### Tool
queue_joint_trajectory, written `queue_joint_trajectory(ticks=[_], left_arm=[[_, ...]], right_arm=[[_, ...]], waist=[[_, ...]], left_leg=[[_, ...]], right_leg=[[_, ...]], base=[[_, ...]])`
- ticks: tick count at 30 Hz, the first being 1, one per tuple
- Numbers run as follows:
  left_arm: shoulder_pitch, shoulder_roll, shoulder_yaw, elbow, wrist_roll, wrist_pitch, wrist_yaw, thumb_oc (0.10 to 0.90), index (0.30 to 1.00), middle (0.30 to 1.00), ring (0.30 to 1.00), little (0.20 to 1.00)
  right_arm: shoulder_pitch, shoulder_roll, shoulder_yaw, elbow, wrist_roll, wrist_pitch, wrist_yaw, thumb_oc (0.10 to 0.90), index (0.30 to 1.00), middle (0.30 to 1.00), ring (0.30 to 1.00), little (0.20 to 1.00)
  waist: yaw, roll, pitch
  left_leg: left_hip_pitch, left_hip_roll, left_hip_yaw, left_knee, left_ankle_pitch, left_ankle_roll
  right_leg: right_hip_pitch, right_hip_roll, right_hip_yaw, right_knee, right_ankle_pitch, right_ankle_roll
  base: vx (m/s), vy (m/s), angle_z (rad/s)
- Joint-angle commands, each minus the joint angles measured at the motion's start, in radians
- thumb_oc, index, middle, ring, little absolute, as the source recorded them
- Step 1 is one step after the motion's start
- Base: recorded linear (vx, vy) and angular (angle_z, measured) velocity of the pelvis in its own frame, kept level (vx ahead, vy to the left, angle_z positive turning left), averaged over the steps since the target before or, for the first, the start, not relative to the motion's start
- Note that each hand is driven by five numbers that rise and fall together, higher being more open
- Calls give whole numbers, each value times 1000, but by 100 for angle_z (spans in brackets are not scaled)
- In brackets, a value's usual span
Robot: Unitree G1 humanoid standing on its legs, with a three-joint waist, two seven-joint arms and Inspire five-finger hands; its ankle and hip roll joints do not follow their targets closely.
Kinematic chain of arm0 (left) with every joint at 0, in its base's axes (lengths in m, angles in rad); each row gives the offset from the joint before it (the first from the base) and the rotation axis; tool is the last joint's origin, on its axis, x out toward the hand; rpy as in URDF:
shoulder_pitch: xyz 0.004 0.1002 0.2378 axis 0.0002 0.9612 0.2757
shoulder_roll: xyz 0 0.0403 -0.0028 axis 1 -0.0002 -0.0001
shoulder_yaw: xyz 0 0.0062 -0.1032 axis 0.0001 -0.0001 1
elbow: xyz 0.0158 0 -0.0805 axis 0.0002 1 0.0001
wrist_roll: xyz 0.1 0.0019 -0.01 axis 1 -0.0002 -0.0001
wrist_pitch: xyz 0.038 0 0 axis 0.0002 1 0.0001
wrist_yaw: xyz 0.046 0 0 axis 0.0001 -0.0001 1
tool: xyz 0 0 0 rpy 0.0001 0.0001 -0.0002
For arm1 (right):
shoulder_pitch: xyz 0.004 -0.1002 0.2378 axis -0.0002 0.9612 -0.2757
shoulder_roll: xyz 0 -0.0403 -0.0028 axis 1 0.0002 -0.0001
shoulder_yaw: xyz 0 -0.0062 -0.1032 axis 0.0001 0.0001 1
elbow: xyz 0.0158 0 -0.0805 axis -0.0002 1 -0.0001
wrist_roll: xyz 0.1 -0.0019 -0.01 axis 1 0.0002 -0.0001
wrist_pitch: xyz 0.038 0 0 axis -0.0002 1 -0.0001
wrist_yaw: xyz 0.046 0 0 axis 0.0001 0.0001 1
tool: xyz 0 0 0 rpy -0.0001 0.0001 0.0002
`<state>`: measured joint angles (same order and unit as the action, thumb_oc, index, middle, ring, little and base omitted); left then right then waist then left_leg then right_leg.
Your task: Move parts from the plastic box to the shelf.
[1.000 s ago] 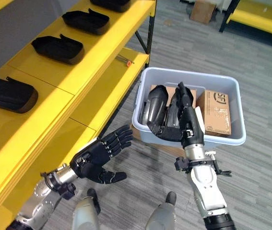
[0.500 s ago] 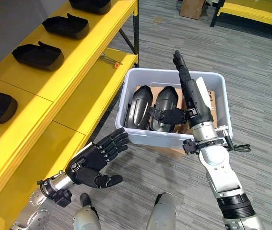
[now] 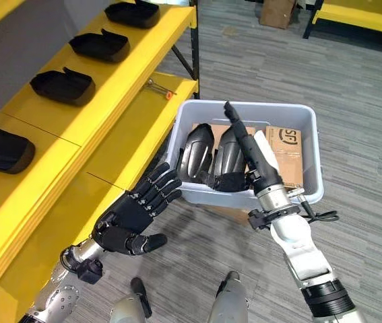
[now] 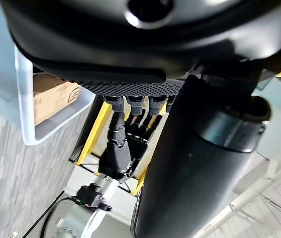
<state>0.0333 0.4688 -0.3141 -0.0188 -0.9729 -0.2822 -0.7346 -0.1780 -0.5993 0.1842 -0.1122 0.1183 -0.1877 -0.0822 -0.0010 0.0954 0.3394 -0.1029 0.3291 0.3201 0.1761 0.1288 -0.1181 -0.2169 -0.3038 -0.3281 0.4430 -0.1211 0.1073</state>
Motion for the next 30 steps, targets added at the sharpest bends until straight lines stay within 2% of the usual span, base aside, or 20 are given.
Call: queue_joint_trajectory(ticks=[1, 3, 5, 7, 8, 10, 12, 16, 19, 20, 21, 23, 25, 26, 27, 28, 29, 30], left_arm=[[-25, -29, 45, -103, -4, -104, -50, 900, 1000, 1000, 1000, 1000], [-19, -29, 51, -103, -5, -100, -59, 900, 1000, 1000, 1000, 1000], [9, -35, 67, -110, -35, -78, -70, 900, 1000, 1000, 1000, 1000], [21, -53, 74, -114, -143, -28, -97, 900, 1000, 1000, 1000, 1000], [23, -72, 81, -114, -189, 13, -121, 900, 1000, 1000, 1000, 1000], [1, -87, 72, -81, -129, -11, -119, 900, 1000, 1000, 1000, 1000], [-34, -94, 40, -66, -112, 5, -124, 900, 1000, 1000, 1000, 1000], [-44, -95, 20, -67, -74, 26, -157, 900, 1000, 1000, 1000, 1000], [-42, -78, -1, -65, -22, 13, -125, 900, 1000, 1000, 1000, 1000], [-43, -66, -8, -66, 26, -14, -95, 900, 1000, 1000, 1000, 1000], [-43, -66, -8, -66, 26, -15, -95, 900, 1000, 1000, 1000, 1000], [-49, -51, -25, -61, 42, -38, -73, 900, 1000, 1000, 1000, 1000], [-70, -28, -35, -24, 81, -73, -76, 900, 1000, 1000, 1000, 1000], [-77, -17, -38, -19, 83, -60, -87, 900, 1000, 1000, 1000, 1000], [-79, -14, -38, -19, 80, -55, -93, 900, 1000, 1000, 1000, 1000], [-77, -15, -39, -24, 73, -31, -111, 900, 1000, 1000, 1000, 1000], [-74, -16, -39, -27, 75, -22, -114, 900, 1000, 1000, 1000, 1000], [-63, -15, -36, -38, 99, 2, -107, 900, 1000, 1000, 1000, 1000]], right_arm=[[-91, 28, -11, -87, -37, -91, -29, 900, 1000, 1000, 1000, 1000], [-88, 37, 4, -86, -27, -81, -30, 900, 1000, 1000, 1000, 1000], [-64, 56, 27, -71, 23, -72, 8, 900, 1000, 1000, 1000, 1000], [-34, 57, 34, -76, 108, -59, 52, 900, 1000, 1000, 1000, 1000], [-22, 67, 46, -83, 117, -84, 58, 900, 1000, 1000, 1000, 1000], [-15, 103, 71, -102, 134, -108, 65, 900, 1000, 1000, 1000, 1000], [-32, 127, 82, -103, 153, -89, 55, 900, 1000, 1000, 1000, 1000], [-68, 144, 93, -87, 109, -49, 25, 900, 1000, 1000, 1000, 1000], [-74, 138, 90, -70, 121, -34, -6, 900, 1000, 1000, 1000, 1000], [-70, 138, 80, -67, 180, -16, 27, 900, 1000, 1000, 1000, 1000], [-70, 137, 80, -67, 181, -16, 27, 900, 1000, 1000, 1000, 1000], [-80, 144, 86, -56, 222, -23, 101, 900, 1000, 1000, 1000, 1000], [-104, 155, 112, -78, 196, -57, 169, 900, 1000, 1000, 1000, 1000], [-113, 154, 116, -90, 197, -51, 151, 900, 1000, 1000, 1000, 1000], [-116, 153, 118, -93, 200, -48, 146, 900, 1000, 1000, 1000, 1000], [-131, 163, 128, -92, 196, -36, 122, 900, 1000, 1000, 1000, 1000], [-134, 168, 131, -91, 191, -32, 114, 900, 1000, 1000, 1000, 1000], [-162, 187, 146, -73, 171, -14, 84, 900, 1000, 1000, 1000, 1000]], waist=[[37, -12, -5], [46, -10, -1], [68, -15, 2], [70, -27, 5], [71, -30, 0], [65, -49, 1], [65, -65, -1], [68, -69, -15], [65, -72, -21], [62, -74, -23], [63, -74, -23], [62, -78, -23], [71, -90, -22], [81, -102, -34], [83, -106, -38], [96, -110, -47], [99, -118, -48], [110, -116, -59]], left_leg=[[-83, 3, -11, -131, 110, -65], [-92, 6, -29, -134, 118, -66], [-99, -9, -99, -114, 95, -52], [-85, -17, -107, -100, 67, -41], [-84, -16, -101, -93, 45, -33], [-76, -29, -96, -66, 13, -23], [-70, -52, -105, -28, -30, -6], [-57, -78, -112, -10, -63, 8], [-32, -104, -100, -8, -89, 25], [-28, -114, -86, 2, -107, 35], [-28, -114, -86, 3, -107, 35], [-30, -122, -71, 19, -126, 47], [-46, -137, -49, 69, -170, 76], [-44, -159, -32, 79, -195, 106], [-42, -166, -28, 80, -201, 114], [-28, -188, -14, 75, -224, 144], [-18, -205, -20, 84, -251, 144], [2, -220, -7, 76, -263, 173]], right_leg=[[130, 171, -20, -69, -103, -97], [131, 181, -16, -49, -121, -103], [127, 204, 13, -10, -136, -107], [131, 202, 20, 9, -142, -105], [127, 206, 21, 13, -139, -106], [126, 197, 22, 34, -145, -102], [142, 190, 28, 23, -135, -101], [163, 182, 42, -23, -107, -94], [177, 159, 52, -67, -80, -75], [174, 145, 56, -77, -70, -65], [174, 145, 56, -77, -70, -65], [168, 132, 59, -71, -71, -58], [181, 121, 54, -12, -119, -57], [184, 115, 29, 63, -127, -46], [182, 112, 22, 87, -124, -41], [155, 82, -3, 239, -92, -25], [155, 67, -2, 285, -99, -8], [114, 57, -26, 376, -35, -8]], base=[[157, 68, 17], [148, 72, 2], [239, 114, -29], [171, 87, -40], [111, 100, -29], [125, 135, -26], [177, 157, -16], [143, 151, -1], [152, 271, 4], [68, 210, -1], [51, 257, -2], [15, 220, -3], [94, 316, -15], [127, 244, -10], [152, 259, 6], [167, 212, 3], [214, 259, -3], [209, 156, -1]])
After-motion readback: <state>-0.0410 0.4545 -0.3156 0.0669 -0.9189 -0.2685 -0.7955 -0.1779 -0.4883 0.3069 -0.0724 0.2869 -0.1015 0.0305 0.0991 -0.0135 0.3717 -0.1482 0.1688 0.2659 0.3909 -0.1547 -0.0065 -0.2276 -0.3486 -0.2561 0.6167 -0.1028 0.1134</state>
